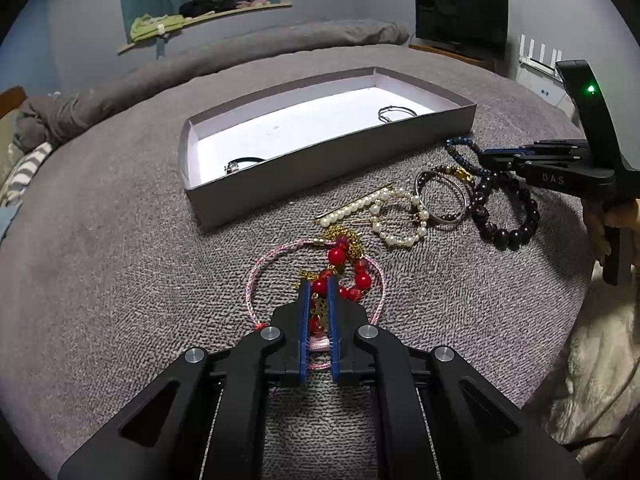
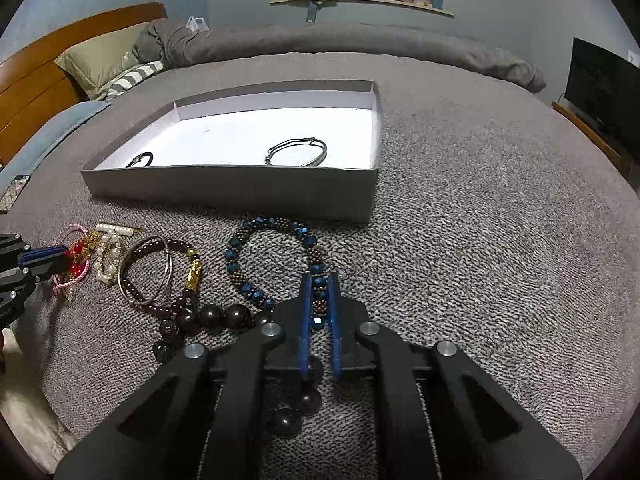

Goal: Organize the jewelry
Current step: 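Grasp the red-bead gold chain with the left gripper while the right grasps the blue beaded bracelet, then lift the red-bead chain and blue bracelet and carry both over the box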

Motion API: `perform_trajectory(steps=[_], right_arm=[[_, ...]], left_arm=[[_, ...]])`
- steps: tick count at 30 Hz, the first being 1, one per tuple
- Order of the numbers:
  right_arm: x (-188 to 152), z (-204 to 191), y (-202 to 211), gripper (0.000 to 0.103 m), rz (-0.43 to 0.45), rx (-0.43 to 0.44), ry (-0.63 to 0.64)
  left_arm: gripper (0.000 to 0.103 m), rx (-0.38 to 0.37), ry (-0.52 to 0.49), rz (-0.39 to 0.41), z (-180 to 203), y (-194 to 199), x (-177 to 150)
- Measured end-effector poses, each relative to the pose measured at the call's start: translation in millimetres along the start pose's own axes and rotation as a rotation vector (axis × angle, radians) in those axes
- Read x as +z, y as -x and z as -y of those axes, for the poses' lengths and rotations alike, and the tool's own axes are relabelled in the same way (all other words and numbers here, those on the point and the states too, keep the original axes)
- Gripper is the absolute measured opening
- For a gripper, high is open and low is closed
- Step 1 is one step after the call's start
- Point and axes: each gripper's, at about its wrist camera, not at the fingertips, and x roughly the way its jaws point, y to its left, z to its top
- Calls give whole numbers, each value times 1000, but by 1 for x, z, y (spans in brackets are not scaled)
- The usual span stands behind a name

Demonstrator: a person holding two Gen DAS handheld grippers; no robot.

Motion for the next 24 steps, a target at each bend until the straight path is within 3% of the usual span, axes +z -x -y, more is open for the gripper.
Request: perform_trajectory(steps=[24], right_arm=[[31, -3, 61, 7, 239, 22, 11]], left_arm=[[7, -3, 33, 165, -10, 42, 25]])
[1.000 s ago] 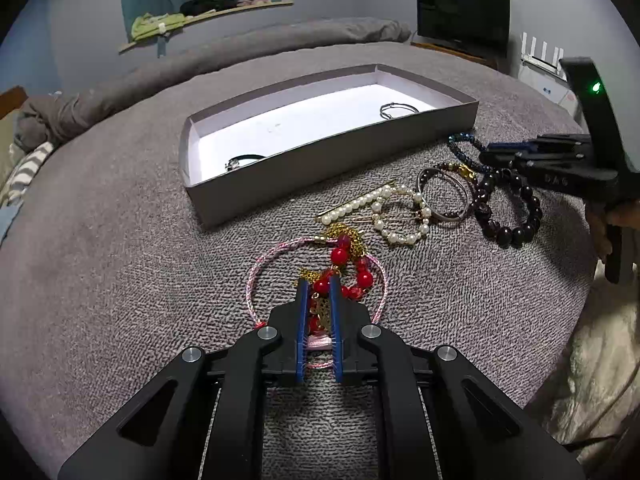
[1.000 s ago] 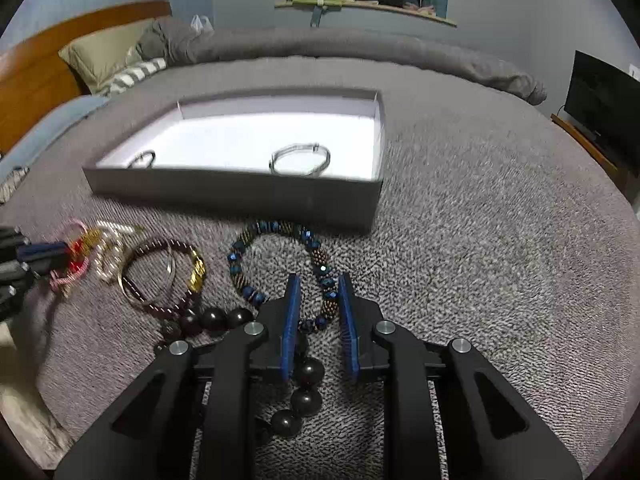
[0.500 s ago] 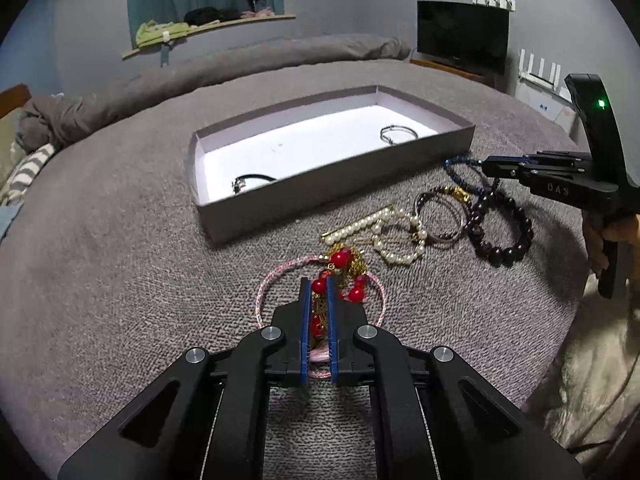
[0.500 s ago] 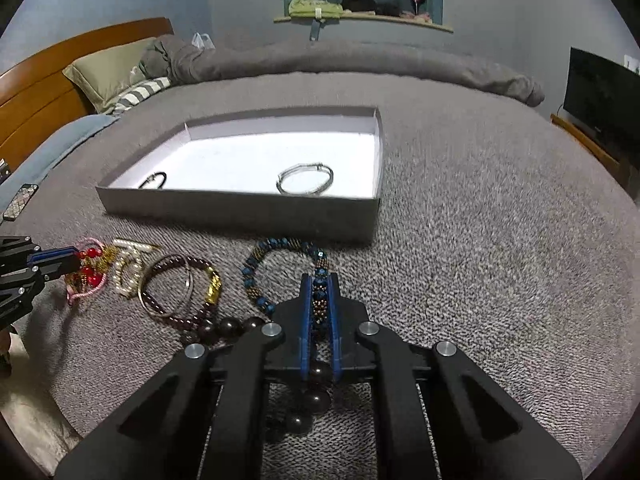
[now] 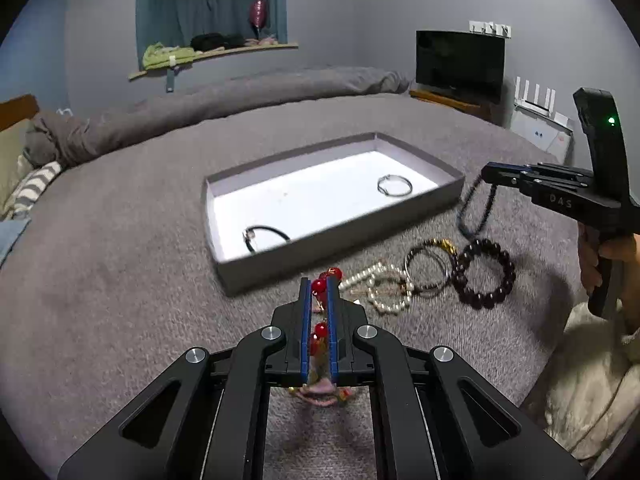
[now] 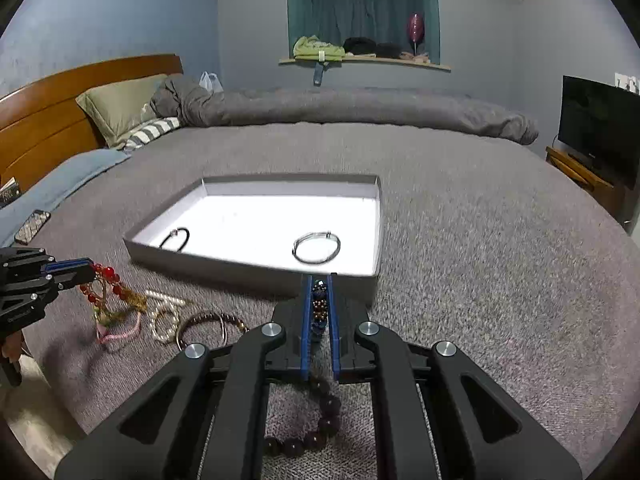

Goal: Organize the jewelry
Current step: 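Lift the red-bead chain and blue bracelet and carry both over the box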

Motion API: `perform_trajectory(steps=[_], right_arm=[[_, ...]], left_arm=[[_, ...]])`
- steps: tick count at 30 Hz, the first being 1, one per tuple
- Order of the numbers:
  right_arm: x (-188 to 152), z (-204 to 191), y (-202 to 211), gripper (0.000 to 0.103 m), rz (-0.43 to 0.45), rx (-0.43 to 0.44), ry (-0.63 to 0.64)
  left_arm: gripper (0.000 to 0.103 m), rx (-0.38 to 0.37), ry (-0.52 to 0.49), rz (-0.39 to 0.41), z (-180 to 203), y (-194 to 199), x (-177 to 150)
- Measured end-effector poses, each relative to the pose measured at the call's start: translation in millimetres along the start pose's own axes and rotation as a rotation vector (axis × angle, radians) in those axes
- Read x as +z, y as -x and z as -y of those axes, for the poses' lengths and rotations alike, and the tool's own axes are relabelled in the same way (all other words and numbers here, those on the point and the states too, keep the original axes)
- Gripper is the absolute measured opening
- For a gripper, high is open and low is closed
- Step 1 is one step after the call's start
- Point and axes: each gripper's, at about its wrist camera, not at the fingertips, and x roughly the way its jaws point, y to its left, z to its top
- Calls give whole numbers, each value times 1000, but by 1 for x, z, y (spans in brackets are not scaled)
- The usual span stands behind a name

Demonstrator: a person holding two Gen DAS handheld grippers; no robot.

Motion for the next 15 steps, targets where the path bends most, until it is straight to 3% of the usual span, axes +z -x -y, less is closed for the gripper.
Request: perform_trajectory(steps=[9, 15], right_arm=[[28, -3, 10, 7, 61, 2, 4], [58, -10, 3, 7, 106, 7, 14]], left_arm=[[7, 33, 2, 74, -6, 13, 37], [7, 49, 1, 97, -11, -1, 71]])
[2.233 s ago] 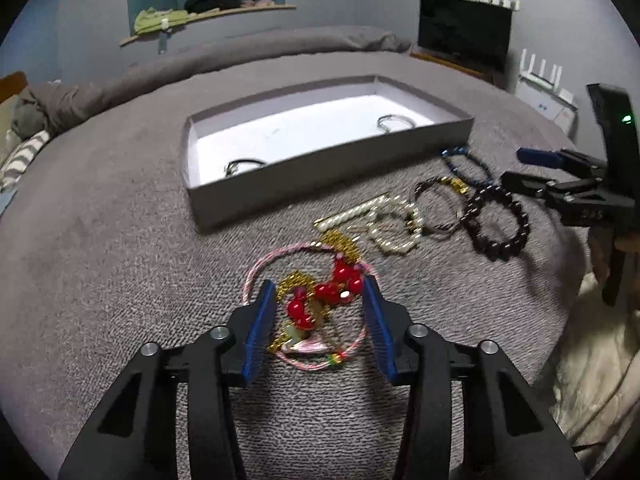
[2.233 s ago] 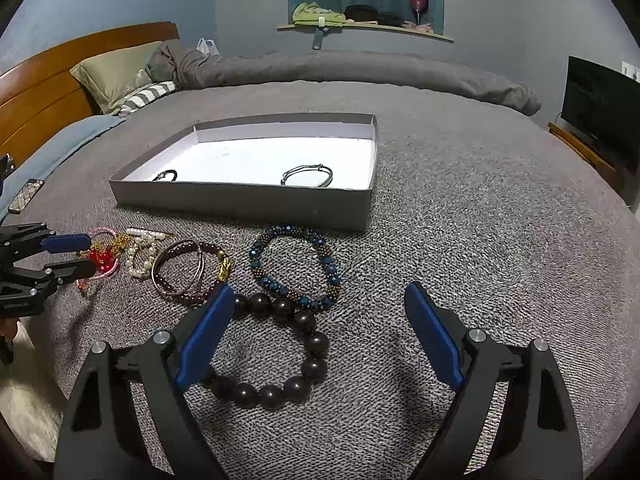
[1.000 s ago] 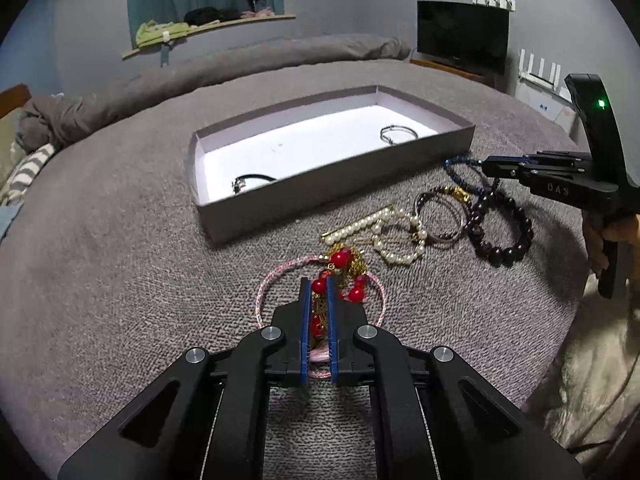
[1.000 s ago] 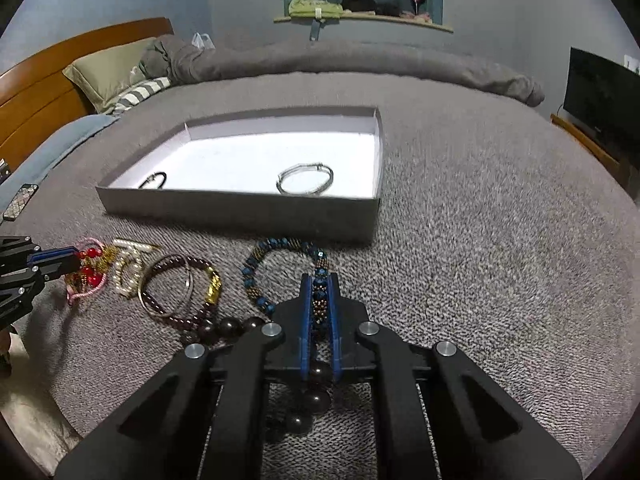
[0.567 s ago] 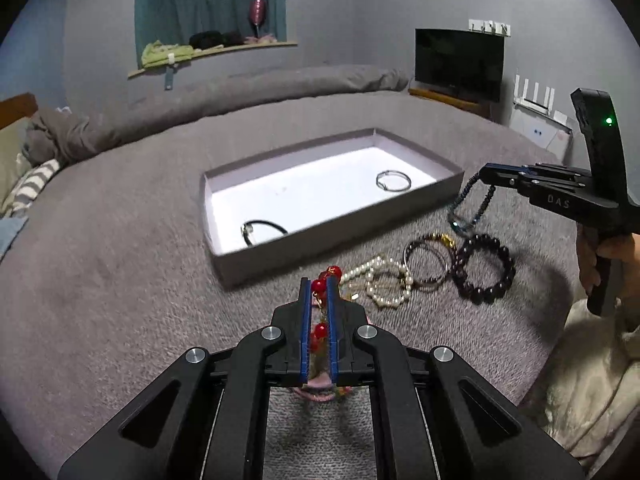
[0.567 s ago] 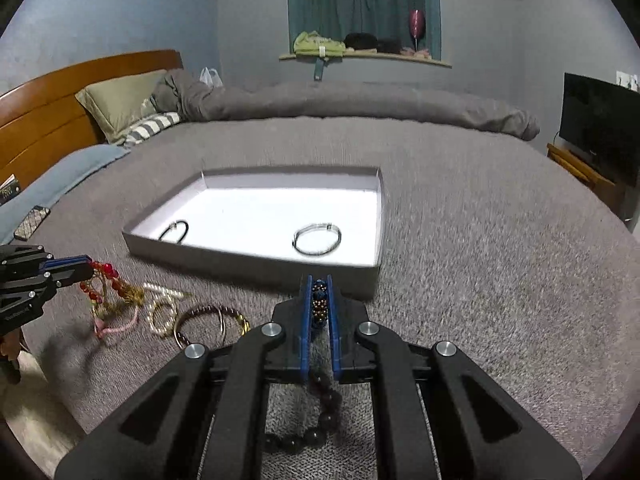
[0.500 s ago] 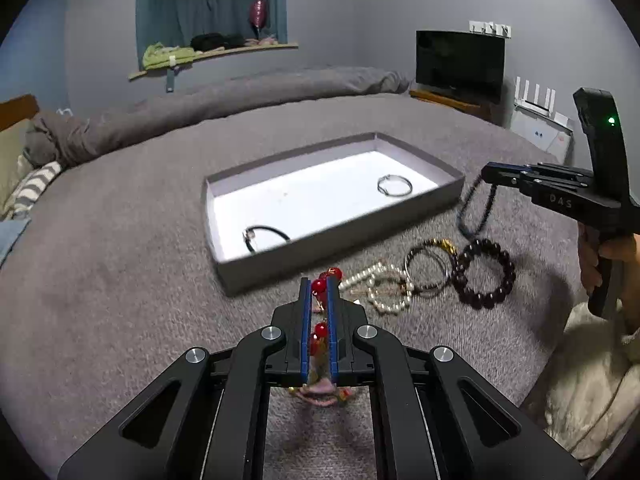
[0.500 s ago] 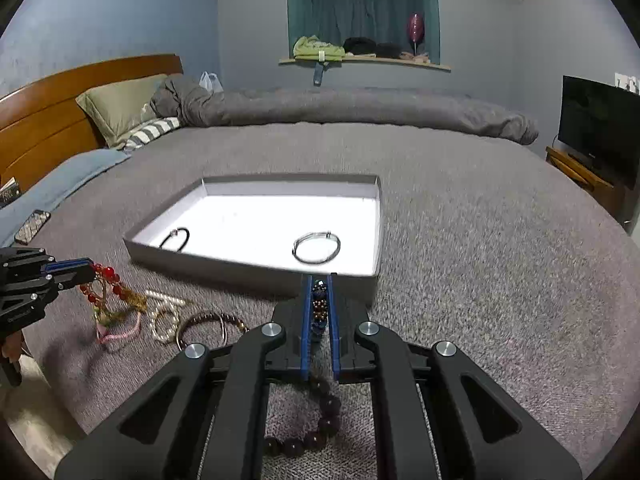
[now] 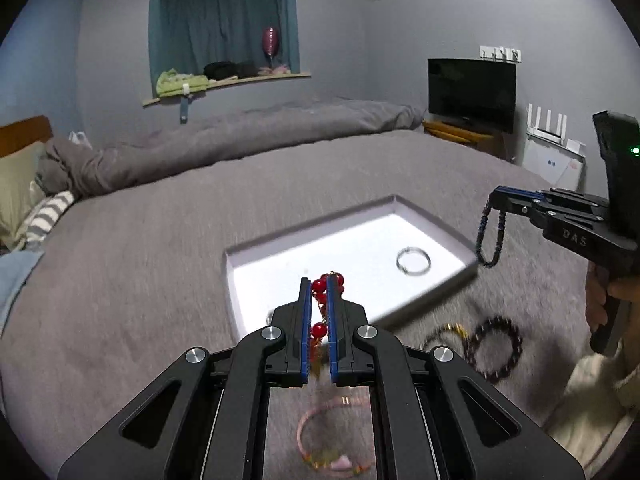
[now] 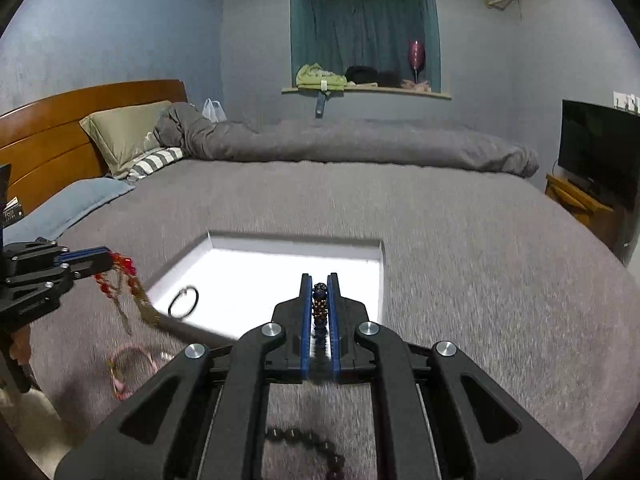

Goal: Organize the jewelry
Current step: 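Lift the red-bead chain and blue bracelet and carry both over the box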

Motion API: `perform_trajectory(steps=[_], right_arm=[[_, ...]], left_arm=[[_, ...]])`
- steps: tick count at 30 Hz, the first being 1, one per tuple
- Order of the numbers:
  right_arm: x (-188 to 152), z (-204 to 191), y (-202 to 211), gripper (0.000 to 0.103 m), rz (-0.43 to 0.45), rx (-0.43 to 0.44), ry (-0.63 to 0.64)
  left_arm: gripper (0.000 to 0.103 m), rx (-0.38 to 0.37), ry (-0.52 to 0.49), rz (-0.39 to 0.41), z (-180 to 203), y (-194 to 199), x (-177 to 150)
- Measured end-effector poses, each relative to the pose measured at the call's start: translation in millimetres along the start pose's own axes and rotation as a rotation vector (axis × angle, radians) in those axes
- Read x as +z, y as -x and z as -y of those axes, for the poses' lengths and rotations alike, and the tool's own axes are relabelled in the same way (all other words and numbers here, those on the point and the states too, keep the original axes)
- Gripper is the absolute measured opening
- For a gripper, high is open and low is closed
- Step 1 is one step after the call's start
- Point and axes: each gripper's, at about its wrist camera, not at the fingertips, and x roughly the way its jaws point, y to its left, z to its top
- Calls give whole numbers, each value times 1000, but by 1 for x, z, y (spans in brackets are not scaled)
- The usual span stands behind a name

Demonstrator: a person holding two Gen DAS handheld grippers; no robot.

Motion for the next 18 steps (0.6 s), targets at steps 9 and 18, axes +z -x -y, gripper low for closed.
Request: perform_trajectory(steps=[9, 18], right_arm=[[31, -2, -42, 7, 15, 18, -19], [38, 4, -110, 7, -58, 5, -42]], left_arm=[[7, 7, 28, -26, -7, -58, 36], [7, 42, 122, -162, -30, -142, 39]])
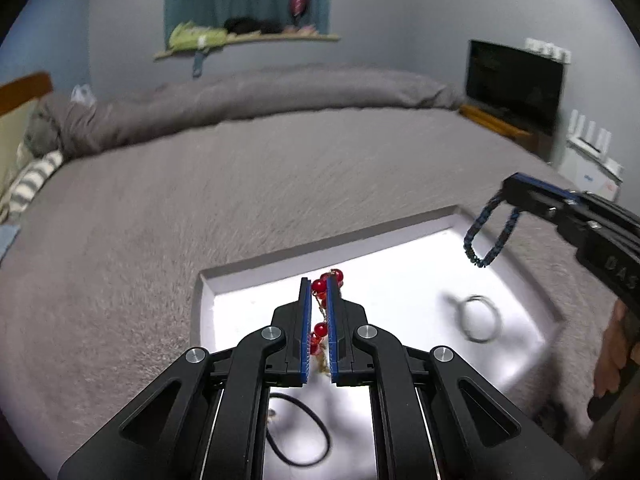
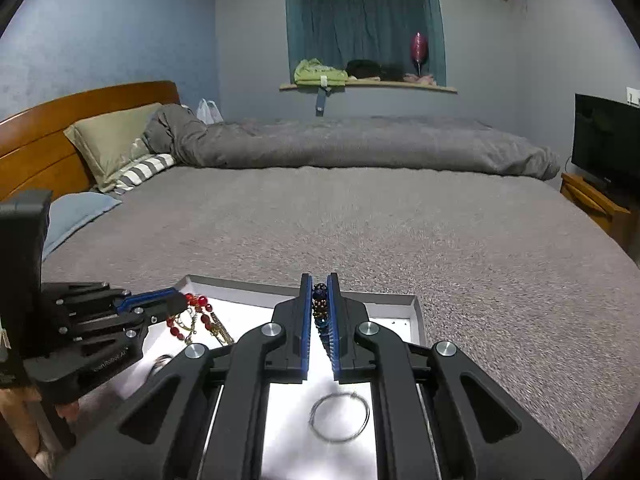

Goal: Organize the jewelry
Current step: 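Lift the red-bead chain and blue bracelet and carry both over the box, then open both grippers to release the chain and blue bracelet into the box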

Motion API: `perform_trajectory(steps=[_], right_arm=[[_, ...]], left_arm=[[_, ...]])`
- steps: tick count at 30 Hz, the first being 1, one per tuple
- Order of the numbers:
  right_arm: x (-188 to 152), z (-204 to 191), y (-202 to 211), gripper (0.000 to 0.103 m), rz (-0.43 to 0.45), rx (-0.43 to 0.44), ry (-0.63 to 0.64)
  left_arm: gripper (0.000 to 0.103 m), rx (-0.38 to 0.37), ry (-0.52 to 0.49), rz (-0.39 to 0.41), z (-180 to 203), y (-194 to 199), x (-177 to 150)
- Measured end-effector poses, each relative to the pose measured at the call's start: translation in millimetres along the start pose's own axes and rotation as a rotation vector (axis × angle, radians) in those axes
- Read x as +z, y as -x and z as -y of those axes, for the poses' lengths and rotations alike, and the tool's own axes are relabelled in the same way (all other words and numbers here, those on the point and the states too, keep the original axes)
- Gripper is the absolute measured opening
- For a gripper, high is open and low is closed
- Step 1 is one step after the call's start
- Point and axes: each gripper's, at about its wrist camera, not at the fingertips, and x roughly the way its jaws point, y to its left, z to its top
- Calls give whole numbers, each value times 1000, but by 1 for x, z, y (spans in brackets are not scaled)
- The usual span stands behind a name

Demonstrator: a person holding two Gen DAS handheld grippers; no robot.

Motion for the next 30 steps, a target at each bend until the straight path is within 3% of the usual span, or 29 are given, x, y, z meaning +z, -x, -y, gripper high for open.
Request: perform_trajectory(steps=[6, 13, 26, 28, 29, 30], right_arm=[[-13, 18, -37, 7, -126, 13, -44], [-27, 35, -54, 7, -225, -69, -83], [-32, 36, -61, 8, -276, -87, -93], [-33, 39, -58, 8, -275, -80, -95], [-32, 38, -57, 9, -270, -79, -94], [-32, 38, -55, 10, -266, -79, -94]], left_arm=[[7, 28, -5, -61, -8, -28, -10], [7, 82, 20, -87, -26, -35, -15], [9, 125, 52, -121, -43, -39, -22], [17, 106, 68, -119, -45, -39, -22], [29, 104, 71, -118, -45, -39, -21], [35, 103, 73, -107, -46, -36, -22]])
